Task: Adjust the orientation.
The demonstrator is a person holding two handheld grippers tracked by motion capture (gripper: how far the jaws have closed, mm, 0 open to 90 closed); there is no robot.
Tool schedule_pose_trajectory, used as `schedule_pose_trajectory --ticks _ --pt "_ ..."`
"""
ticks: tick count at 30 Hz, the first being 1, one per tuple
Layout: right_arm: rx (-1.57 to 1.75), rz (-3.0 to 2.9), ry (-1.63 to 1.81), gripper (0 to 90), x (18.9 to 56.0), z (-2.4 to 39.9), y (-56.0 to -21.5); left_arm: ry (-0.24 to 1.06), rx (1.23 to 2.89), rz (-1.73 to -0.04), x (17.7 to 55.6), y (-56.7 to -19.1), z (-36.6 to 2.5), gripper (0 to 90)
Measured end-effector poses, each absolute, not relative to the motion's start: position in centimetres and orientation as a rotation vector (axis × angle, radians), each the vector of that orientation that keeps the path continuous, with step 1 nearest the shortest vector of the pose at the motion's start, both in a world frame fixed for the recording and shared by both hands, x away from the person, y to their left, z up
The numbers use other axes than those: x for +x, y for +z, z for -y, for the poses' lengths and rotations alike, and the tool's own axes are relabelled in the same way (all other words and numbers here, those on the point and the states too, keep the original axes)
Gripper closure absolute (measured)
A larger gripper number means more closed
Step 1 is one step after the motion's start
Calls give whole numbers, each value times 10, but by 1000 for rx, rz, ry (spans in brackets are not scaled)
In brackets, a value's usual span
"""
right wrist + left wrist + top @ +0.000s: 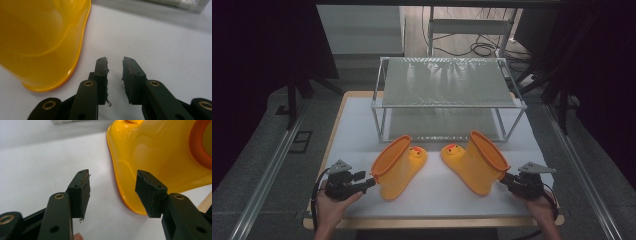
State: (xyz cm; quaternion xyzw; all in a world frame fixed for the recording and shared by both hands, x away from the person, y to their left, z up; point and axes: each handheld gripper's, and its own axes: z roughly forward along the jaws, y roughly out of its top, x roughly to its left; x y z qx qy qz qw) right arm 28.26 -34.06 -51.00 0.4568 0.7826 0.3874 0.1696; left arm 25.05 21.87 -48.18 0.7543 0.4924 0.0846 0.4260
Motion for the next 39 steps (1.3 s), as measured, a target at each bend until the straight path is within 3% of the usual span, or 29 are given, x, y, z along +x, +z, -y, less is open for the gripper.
schedule_pose_trajectory --ticks 10,19,39 --pt "1290 -2233 1111 762 285 336 -510 211 1878 -1236 251 -481 -221 459" --pt "1190 -2314 1147 881 282 319 -509 208 1873 -1228 251 -478 -223 443" --pt "934 -2520 1171 894 268 272 -507 186 1877 -1217 254 -479 -220 444"
